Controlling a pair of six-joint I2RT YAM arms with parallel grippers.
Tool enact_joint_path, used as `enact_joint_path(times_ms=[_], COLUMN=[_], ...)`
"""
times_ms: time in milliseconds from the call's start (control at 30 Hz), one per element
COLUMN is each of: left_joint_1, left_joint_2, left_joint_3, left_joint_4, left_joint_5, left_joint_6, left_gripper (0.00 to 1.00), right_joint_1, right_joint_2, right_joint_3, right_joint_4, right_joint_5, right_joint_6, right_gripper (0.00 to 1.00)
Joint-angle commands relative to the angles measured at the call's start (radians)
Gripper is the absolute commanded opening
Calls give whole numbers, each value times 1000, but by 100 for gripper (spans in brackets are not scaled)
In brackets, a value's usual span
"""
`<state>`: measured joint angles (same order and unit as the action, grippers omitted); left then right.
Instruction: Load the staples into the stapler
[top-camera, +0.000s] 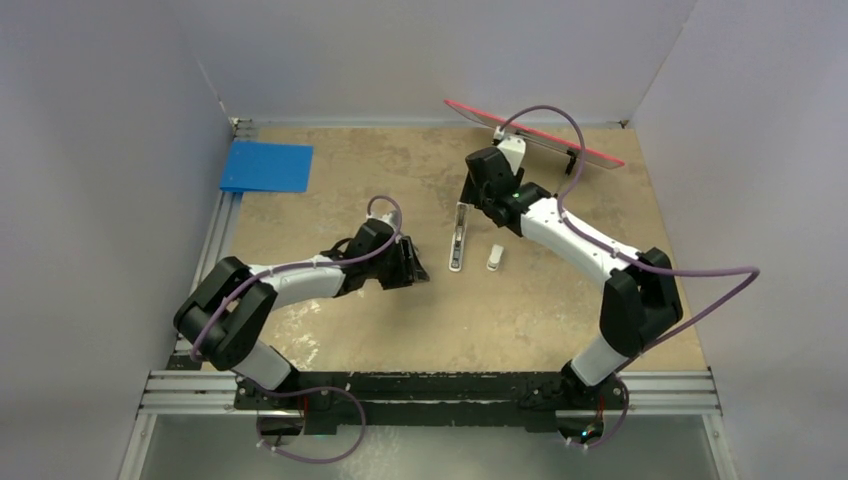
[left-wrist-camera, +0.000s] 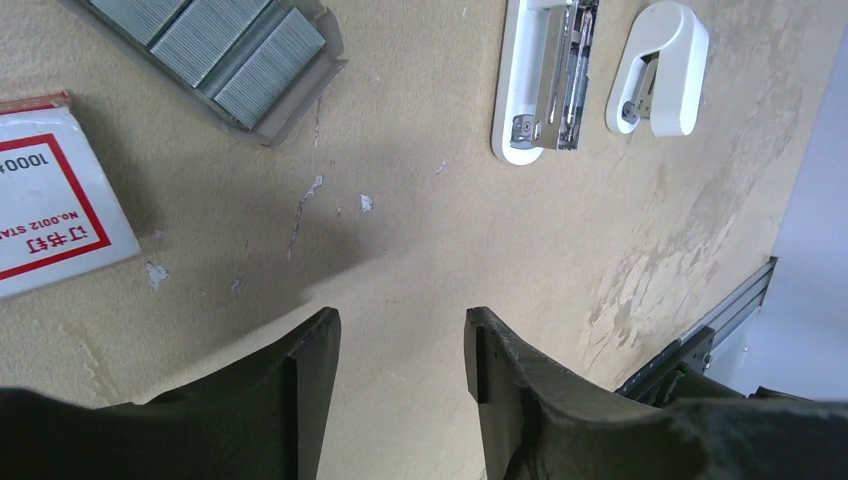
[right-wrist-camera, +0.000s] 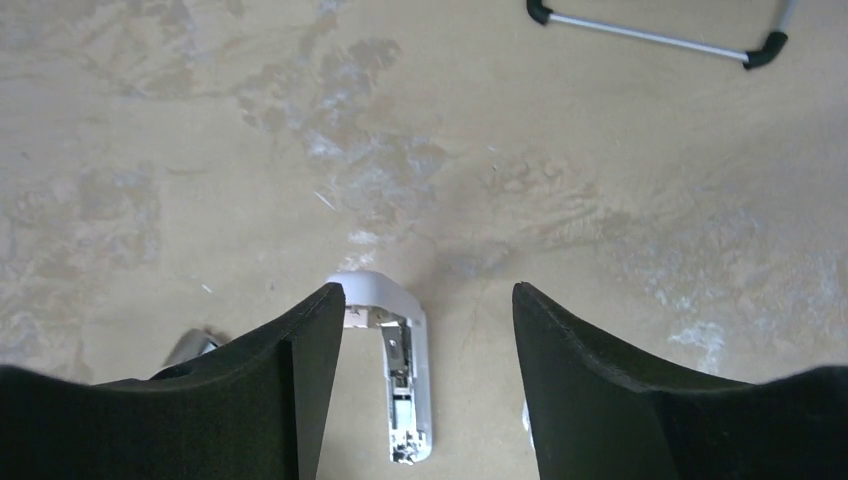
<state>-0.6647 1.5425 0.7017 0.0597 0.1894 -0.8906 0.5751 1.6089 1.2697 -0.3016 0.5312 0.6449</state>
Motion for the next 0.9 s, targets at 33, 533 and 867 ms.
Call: enact_joint_path(times_ms=[33, 533, 867], left_joint_1=[7, 13, 21], left_joint_2=[-26, 59, 119], left_joint_3=[-5, 34, 76], left_joint_4=[28, 58, 90], left_joint_5=[-8, 116, 203], left_joint_6=[-15, 10, 6], left_gripper=[50, 47, 46], right_joint_1=[2, 26, 39], right_joint_2=[43, 191, 211], right_joint_3=[89, 137, 143], right_joint_4=[30, 35, 9], right_joint_5=[-2, -81, -74], right_joint_6=[-49, -74, -69], right_gripper=[67, 61, 34])
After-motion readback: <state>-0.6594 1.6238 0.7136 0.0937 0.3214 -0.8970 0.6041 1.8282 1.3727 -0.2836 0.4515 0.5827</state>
